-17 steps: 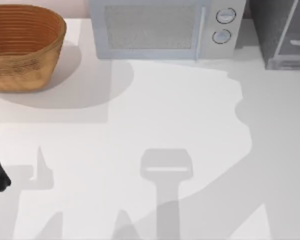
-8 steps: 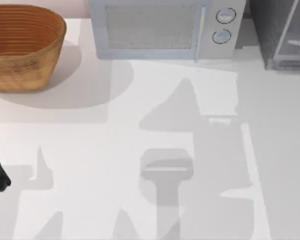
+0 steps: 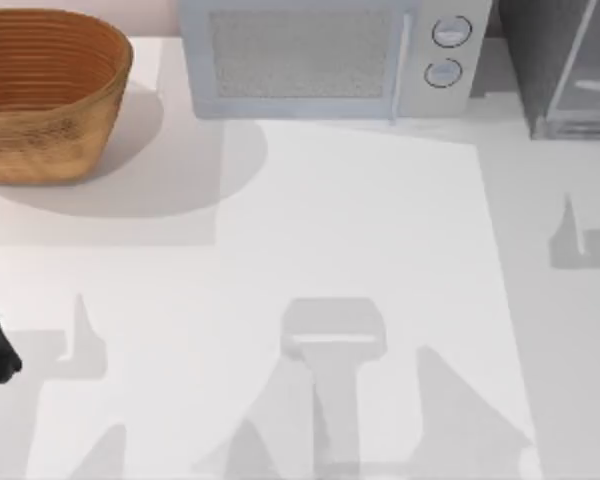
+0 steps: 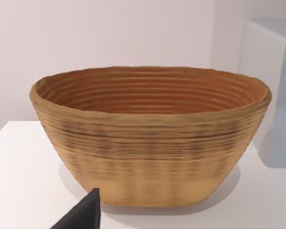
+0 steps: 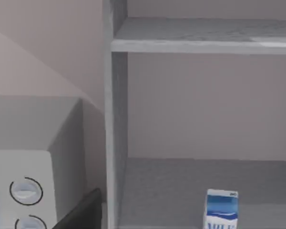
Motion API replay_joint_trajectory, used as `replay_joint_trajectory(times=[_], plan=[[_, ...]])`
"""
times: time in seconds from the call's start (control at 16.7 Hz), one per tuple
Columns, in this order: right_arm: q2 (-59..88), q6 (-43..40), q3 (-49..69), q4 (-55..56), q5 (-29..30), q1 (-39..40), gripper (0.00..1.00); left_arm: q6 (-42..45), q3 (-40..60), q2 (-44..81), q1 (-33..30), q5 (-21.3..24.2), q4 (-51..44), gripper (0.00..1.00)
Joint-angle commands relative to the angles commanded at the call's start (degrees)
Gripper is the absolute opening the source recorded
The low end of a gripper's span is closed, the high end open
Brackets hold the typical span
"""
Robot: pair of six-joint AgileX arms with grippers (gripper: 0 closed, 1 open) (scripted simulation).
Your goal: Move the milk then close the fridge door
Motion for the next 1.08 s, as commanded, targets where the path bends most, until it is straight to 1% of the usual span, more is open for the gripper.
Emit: replay_joint_trajectory(times=[0.24, 0.48, 0.66, 1.08], plan=[[-21.86, -0.01, -12.58, -8.91, 1.84, 2.04, 1.0, 0.0, 0.0, 0.0, 0.0, 0.0, 0.0, 1.0], [-36.25, 0.07, -21.66, -15.35, 3.35, 3.32, 1.0, 0.0, 0.0, 0.0, 0.0, 0.0, 0.0, 1.0], [-40.75, 0.12, -24.82, -17.58, 3.94, 3.71, 1.0, 0.0, 0.0, 0.0, 0.0, 0.0, 0.0, 1.0], [-41.42, 0.15, -24.41, -18.35, 4.0, 3.52, 1.0, 0.0, 0.0, 0.0, 0.0, 0.0, 0.0, 1.0]])
